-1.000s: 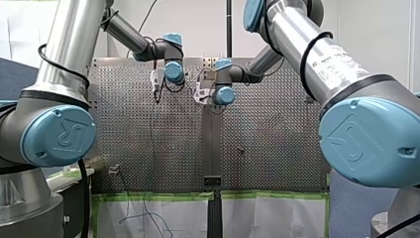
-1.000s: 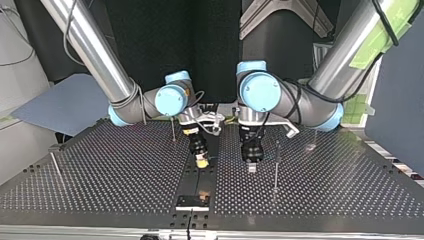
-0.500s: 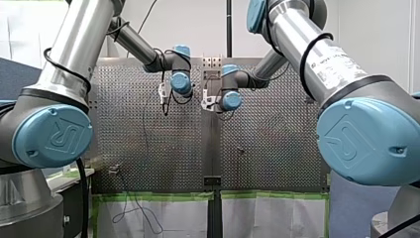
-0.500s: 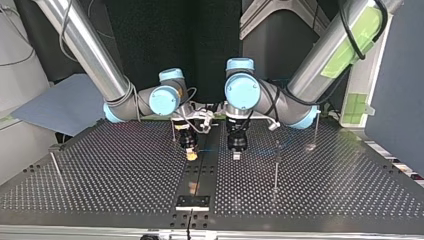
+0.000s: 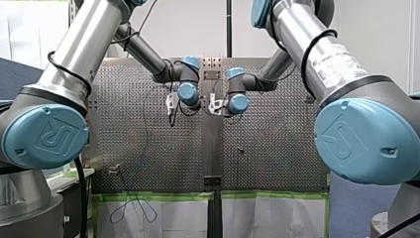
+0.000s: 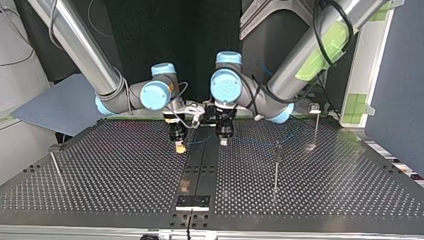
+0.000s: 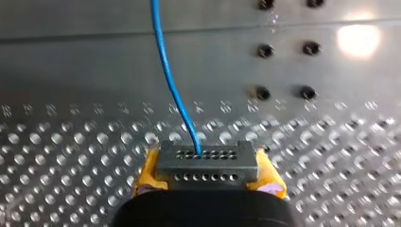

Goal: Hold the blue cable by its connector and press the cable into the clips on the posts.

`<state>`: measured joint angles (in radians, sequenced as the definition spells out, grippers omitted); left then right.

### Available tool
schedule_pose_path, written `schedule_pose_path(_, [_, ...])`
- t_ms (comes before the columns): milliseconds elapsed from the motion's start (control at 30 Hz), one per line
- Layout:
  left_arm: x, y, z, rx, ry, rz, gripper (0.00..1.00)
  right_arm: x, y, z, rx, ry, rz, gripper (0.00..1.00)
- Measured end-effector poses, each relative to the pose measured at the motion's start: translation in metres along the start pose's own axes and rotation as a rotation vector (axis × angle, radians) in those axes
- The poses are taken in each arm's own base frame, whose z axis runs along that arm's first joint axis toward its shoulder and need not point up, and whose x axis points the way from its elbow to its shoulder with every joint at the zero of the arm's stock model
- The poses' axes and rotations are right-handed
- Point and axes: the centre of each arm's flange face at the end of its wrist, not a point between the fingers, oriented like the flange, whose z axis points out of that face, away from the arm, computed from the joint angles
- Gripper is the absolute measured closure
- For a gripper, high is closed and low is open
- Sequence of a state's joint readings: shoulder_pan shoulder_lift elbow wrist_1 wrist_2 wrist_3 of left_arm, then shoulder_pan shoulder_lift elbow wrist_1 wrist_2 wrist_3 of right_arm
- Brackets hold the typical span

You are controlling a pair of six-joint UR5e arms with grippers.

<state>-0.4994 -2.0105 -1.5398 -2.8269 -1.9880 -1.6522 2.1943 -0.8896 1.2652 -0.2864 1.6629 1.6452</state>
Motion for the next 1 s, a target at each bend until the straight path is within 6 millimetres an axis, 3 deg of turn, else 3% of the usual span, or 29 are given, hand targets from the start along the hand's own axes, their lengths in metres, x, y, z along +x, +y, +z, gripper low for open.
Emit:
schedule_pose_path(267, [0.033, -0.018, -0.004, 0.028, 0.04, 0.024, 1.0, 0.001, 0.008, -0.019, -0.019, 0.004, -0.007, 1.0])
schedule_pose_path(400, [0.041, -0.028, -0.01, 0.04, 0.046, 0.024, 1.0, 0.0, 0.012, -0.027, -0.036, 0.015, -0.009, 1.0])
schedule_pose_path(600, [0.047, -0.043, -0.016, 0.046, 0.026, -0.001, 1.0, -0.016, 0.02, -0.037, -0.071, 0.002, -0.017, 1.0])
schedule_pose_path(1000, [0.107, -0.066, -0.019, 0.062, 0.058, 0.016, 1.0, -0.053, 0.05, -0.051, -0.128, 0.001, -0.02, 1.0])
